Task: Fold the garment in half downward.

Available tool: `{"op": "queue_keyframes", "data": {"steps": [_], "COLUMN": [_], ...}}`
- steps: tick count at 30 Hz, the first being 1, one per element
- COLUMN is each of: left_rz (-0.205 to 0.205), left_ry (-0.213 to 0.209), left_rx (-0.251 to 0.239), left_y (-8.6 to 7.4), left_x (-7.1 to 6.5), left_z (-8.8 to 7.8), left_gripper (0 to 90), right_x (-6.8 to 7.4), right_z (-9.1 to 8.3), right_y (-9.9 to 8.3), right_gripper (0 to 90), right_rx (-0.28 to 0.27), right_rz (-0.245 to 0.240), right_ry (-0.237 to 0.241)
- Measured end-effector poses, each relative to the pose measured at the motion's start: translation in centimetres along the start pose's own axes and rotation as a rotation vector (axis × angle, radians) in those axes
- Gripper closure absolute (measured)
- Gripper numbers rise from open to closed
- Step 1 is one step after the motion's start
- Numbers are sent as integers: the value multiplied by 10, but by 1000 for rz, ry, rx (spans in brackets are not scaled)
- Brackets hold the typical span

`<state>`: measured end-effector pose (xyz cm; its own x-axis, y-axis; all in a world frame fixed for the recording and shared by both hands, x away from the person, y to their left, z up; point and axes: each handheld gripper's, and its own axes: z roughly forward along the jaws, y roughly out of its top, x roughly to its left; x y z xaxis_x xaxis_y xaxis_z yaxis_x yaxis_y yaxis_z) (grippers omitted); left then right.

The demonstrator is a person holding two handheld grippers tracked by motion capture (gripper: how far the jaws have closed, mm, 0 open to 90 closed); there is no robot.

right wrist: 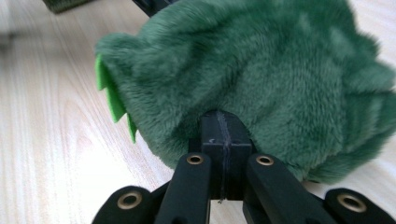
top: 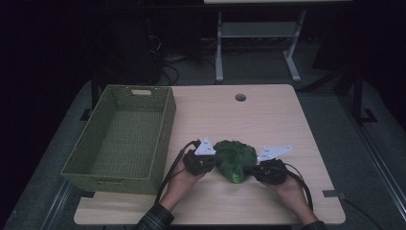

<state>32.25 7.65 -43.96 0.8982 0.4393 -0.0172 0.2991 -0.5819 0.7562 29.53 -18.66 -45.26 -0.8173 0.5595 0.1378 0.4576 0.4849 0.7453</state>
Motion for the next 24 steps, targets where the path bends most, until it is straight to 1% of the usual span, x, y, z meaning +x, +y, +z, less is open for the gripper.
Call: {"op": "queue_keyframes", "data": {"steps": [2,3,5,6,8,11,12,15,17,19,20,22,23,24], "left_rz": [-8,-5,10,12,11,7,3,-3,-11,-17,-12,-16,-19,-21], "left_ry": [1,3,22,28,31,29,26,24,20,21,20,15,13,9], "left_rx": [31,45,80,93,111,105,105,98,82,62,55,38,31,24], "left_y": [-5,-6,-8,-9,-12,-14,-14,-15,-14,-12,-11,-10,-9,-8], "left_x": [3,3,4,5,6,7,8,9,9,9,9,7,6,6], "left_z": [7,9,15,18,23,25,25,24,20,15,13,7,5,2], "left_gripper": [899,899,899,899,900,900,900,899,899,899,899,899,899,899], "right_x": [1,2,2,2,2,1,1,2,3,3,3,1,-2,-4], "right_z": [5,6,10,12,17,20,20,16,9,0,-4,-12,-16,-19], "right_y": [0,0,-1,-1,-2,-3,-3,-3,-1,0,1,2,3,3], "right_gripper": [898,898,898,898,899,899,899,895,858,850,850,851,855,865], "right_rx": [18,25,30,36,49,60,59,47,19,-5,-14,-32,-50,-51], "right_rz": [0,5,-2,5,3,10,13,1,-5,2,2,9,7,16], "right_ry": [7,12,16,19,17,20,21,13,12,7,2,-11,-14,-15]}}
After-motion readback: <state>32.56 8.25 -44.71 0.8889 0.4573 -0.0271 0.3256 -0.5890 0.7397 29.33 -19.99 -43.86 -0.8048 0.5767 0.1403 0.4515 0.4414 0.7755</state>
